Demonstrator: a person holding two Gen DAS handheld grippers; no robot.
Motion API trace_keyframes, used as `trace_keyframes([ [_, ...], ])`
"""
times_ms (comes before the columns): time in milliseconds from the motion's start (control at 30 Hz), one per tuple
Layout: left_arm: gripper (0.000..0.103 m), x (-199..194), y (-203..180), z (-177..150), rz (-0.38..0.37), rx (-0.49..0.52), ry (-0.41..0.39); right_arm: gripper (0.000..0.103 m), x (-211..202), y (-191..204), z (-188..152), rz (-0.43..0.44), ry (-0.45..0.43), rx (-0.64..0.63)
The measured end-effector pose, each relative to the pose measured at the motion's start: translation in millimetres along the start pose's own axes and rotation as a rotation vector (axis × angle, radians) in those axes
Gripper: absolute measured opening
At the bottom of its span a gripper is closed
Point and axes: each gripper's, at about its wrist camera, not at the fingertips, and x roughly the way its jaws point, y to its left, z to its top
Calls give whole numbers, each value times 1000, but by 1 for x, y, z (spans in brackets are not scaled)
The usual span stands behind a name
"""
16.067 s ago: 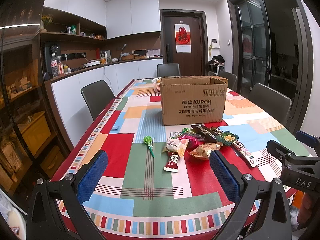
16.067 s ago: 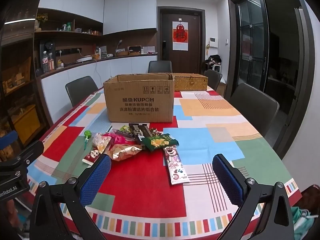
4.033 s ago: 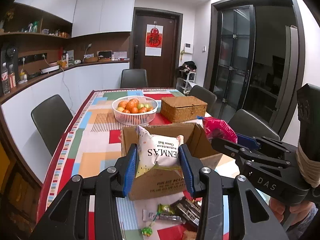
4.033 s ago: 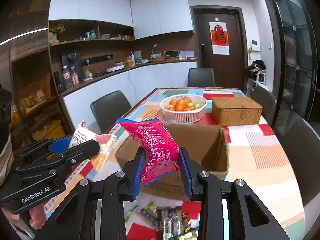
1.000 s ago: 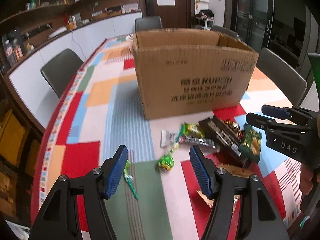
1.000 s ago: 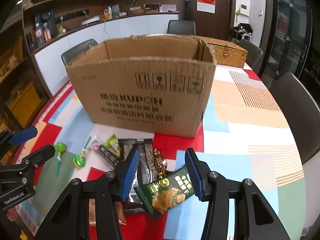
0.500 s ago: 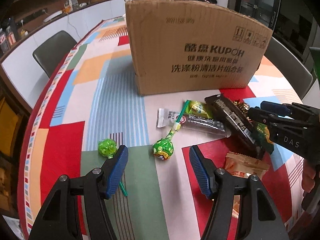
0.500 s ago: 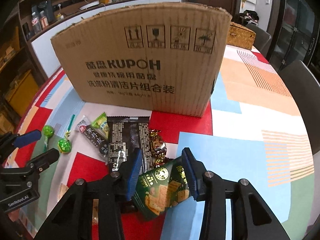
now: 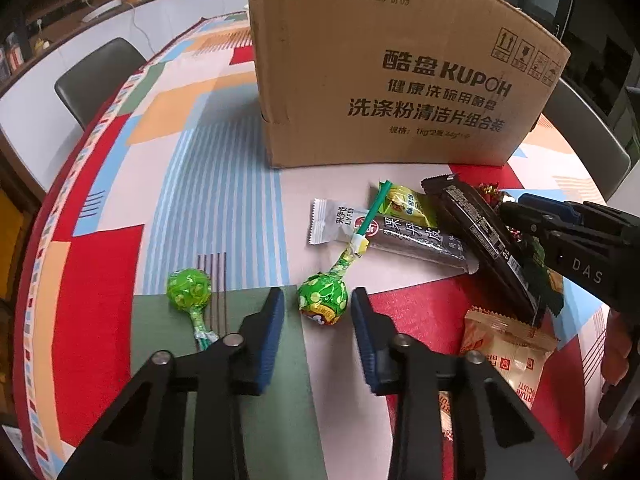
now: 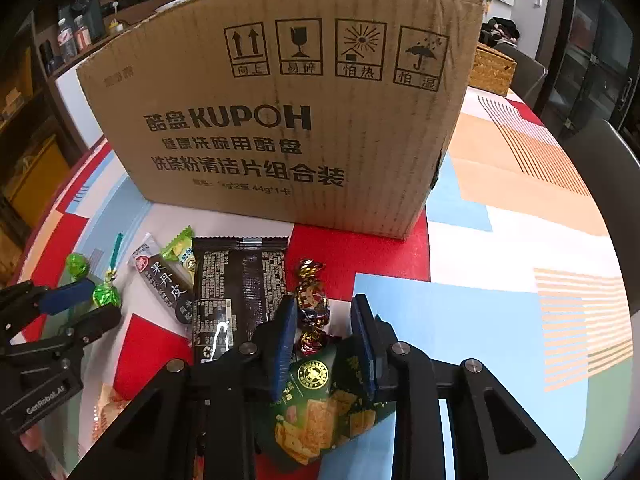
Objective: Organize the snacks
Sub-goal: 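Grasp the wrapped candy with the right gripper while the left grasps the green lollipop, then carry the candy and lollipop over the cardboard box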
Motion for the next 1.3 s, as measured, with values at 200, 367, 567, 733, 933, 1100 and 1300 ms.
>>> trace_keyframes([
  [200,26,5,1,4,-10,-6,2,25,11,-4,6,10,16,12],
  [367,26,8,3,6,-12,-2,-5,21,18,-7,6,21,26,28],
  [567,26,6,0,5,-27,1,-10,19,20,-14,7,34,20,39],
  [733,26,-4,-4,5,-29,7,-36,19,11,-14,3,36,1,45],
  [933,26,-25,-8,9,-34,21,-93,19,-8,-9,2,38,-39,47],
  [1100,26,-43,-12,12,-46,25,-137,19,-26,-4,2,52,-73,46],
  [1300,26,-65,-14,18,-56,31,-194,19,-47,5,4,68,-122,39],
])
